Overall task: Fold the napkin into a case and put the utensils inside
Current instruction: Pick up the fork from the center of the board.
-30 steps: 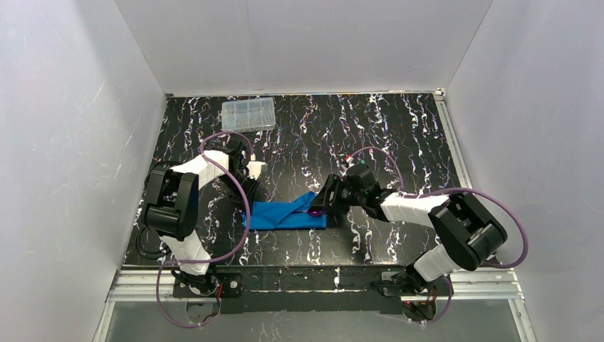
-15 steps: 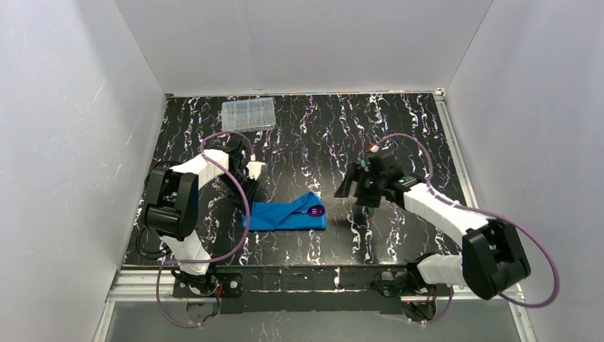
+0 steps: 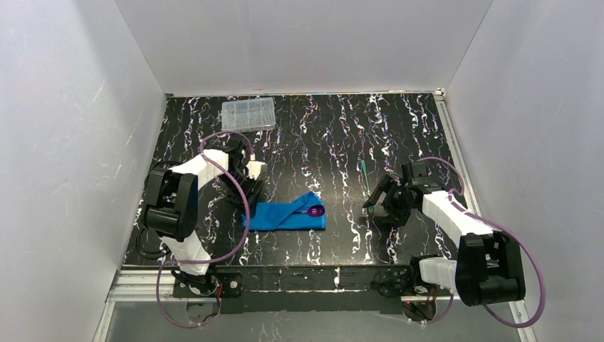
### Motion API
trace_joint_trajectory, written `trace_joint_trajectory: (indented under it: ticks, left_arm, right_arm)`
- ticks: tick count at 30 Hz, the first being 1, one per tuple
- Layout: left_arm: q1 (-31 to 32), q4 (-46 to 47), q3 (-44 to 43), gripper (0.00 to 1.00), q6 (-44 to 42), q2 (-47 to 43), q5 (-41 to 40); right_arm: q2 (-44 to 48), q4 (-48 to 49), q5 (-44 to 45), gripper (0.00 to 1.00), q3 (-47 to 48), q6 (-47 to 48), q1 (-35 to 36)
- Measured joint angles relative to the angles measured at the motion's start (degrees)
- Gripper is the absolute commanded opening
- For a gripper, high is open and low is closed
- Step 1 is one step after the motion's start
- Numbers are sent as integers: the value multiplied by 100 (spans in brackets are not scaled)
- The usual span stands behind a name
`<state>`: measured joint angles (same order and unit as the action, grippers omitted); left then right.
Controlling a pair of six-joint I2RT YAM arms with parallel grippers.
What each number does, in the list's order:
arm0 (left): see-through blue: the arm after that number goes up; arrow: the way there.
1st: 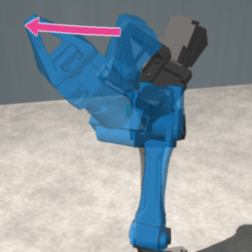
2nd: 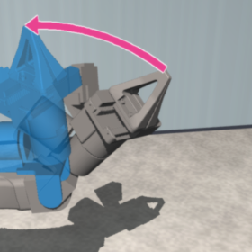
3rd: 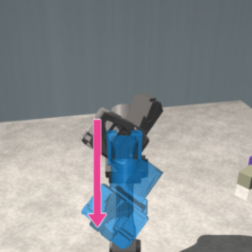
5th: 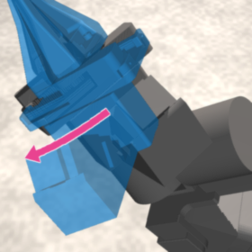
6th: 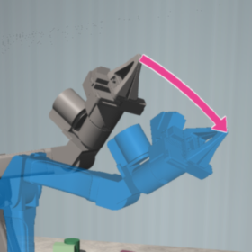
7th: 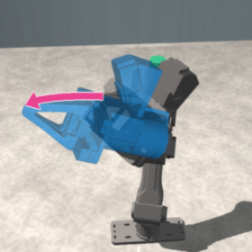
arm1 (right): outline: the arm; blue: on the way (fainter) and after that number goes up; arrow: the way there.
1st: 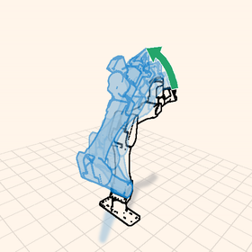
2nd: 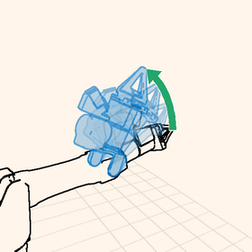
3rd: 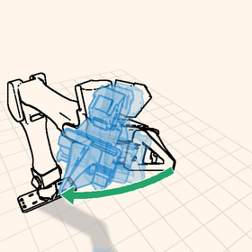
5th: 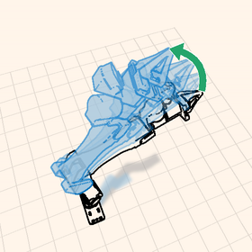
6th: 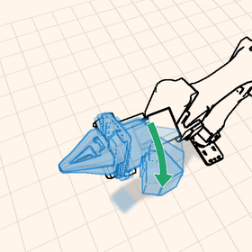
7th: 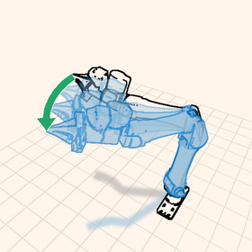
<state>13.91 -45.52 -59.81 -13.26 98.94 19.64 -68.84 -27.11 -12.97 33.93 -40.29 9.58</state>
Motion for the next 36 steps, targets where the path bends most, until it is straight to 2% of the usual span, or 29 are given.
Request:
trace_joint_trajectory:
  ticks: [1, 4, 6, 7, 13, 22, 25, 29, 31, 36]
  left_arm:
    - [0, 0, 0, 70, 7, -13, -15]
    - [-17, -28, 0, 75, 31, -46, -52]
    - [-39, -74, -2, 97, 46, -83, -81]
    - [-48, -101, -2, 98, 48, -116, -92]
    - [-225, -369, -105, 98, 79, -529, -103]
    - [-728, -925, -822, 98, -35, -780, 35]
    - [-802, -1067, -920, 98, -87, -896, 79]
    - [-817, -1246, -986, 98, -151, -1012, 144]
    - [-817, -1318, -1023, 98, -181, -1014, 186]
    - [-817, -1434, -1113, 98, -245, -1014, 278]
  right_arm:
    - [-4, 20, -44, 91, -48, -24, -33]
    - [-24, 264, -160, 87, -205, -166, -83]
    - [-48, 516, -295, 83, -306, -328, -96]
    - [-72, 684, -376, 81, -356, -424, -96]
    - [-337, 1600, -717, 65, -581, -879, -114]
    - [-219, 2162, -612, 53, -931, -1257, -170]
    - [-136, 2253, -509, 42, -1038, -1381, -170]
    - [-98, 2321, -302, 14, -1152, -1493, -177]
    - [-94, 2323, -157, 3, -1185, -1508, -181]
    - [216, 2236, 107, 1, -1176, -1364, -184]
